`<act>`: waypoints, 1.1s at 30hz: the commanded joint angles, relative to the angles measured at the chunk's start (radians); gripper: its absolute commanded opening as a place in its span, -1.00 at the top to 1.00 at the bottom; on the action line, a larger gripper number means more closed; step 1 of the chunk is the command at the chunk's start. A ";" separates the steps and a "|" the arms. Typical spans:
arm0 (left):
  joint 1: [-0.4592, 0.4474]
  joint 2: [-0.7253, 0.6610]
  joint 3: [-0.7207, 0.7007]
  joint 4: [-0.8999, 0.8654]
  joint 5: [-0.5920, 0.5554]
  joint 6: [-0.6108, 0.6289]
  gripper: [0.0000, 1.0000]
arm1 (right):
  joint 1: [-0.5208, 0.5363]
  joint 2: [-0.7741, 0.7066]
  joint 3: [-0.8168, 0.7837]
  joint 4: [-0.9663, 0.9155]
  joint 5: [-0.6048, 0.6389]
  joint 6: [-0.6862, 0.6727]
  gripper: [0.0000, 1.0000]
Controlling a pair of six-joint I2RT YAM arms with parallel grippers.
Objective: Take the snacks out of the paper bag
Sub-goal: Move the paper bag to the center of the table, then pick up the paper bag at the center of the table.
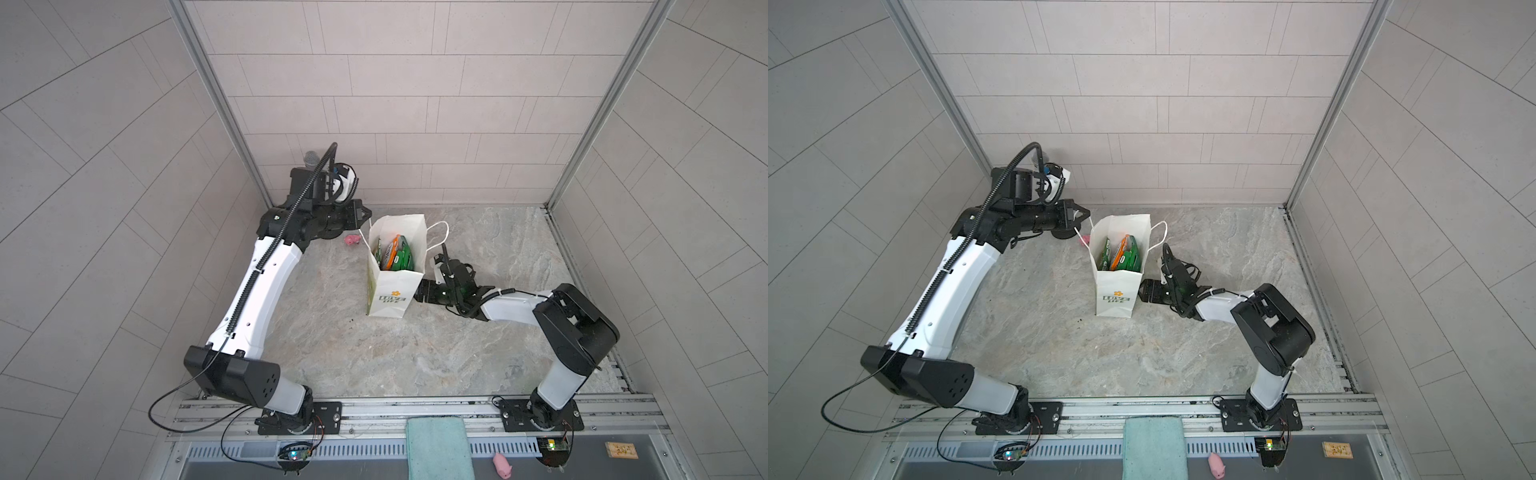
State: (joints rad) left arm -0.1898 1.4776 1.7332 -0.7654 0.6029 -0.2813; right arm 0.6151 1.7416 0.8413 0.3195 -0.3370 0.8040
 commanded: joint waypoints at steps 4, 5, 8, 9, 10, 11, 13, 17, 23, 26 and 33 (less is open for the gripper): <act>0.066 -0.036 0.070 0.003 0.108 0.104 1.00 | 0.099 0.064 0.089 0.055 0.017 0.059 -0.63; 0.066 -0.026 0.078 -0.008 0.121 0.119 1.00 | 0.112 0.072 0.097 0.055 0.022 0.061 -0.62; 0.064 0.005 0.095 -0.011 0.183 0.123 1.00 | 0.135 0.075 0.091 0.068 0.039 0.071 -0.62; 0.062 0.014 0.101 -0.011 0.198 0.122 1.00 | 0.135 0.064 0.076 0.072 0.052 0.073 -0.62; 0.057 0.021 0.107 -0.010 0.208 0.119 1.00 | 0.132 0.043 0.052 0.077 0.070 0.067 -0.62; 0.046 0.027 0.110 -0.012 0.209 0.121 1.00 | 0.121 0.013 0.022 0.077 0.094 0.047 -0.62; 0.018 0.030 0.111 -0.014 0.203 0.132 1.00 | 0.091 -0.045 -0.032 0.068 0.122 0.017 -0.62; -0.065 0.029 0.096 -0.032 0.169 0.169 1.00 | -0.002 -0.143 -0.119 0.008 0.106 -0.003 -0.63; -0.184 0.007 0.039 -0.049 0.111 0.193 1.00 | -0.116 -0.330 -0.184 -0.263 0.201 -0.132 -0.63; -0.239 -0.012 0.012 -0.047 0.078 0.186 1.00 | -0.195 -0.433 -0.200 -0.399 0.298 -0.203 -0.63; -0.324 -0.055 -0.051 -0.044 0.061 0.153 1.00 | -0.332 -0.638 -0.179 -0.644 0.460 -0.313 -0.63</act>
State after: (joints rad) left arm -0.4946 1.4719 1.6978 -0.8207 0.6647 -0.1173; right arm 0.3023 1.1542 0.6449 -0.1638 0.0303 0.5674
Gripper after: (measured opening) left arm 0.042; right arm 0.817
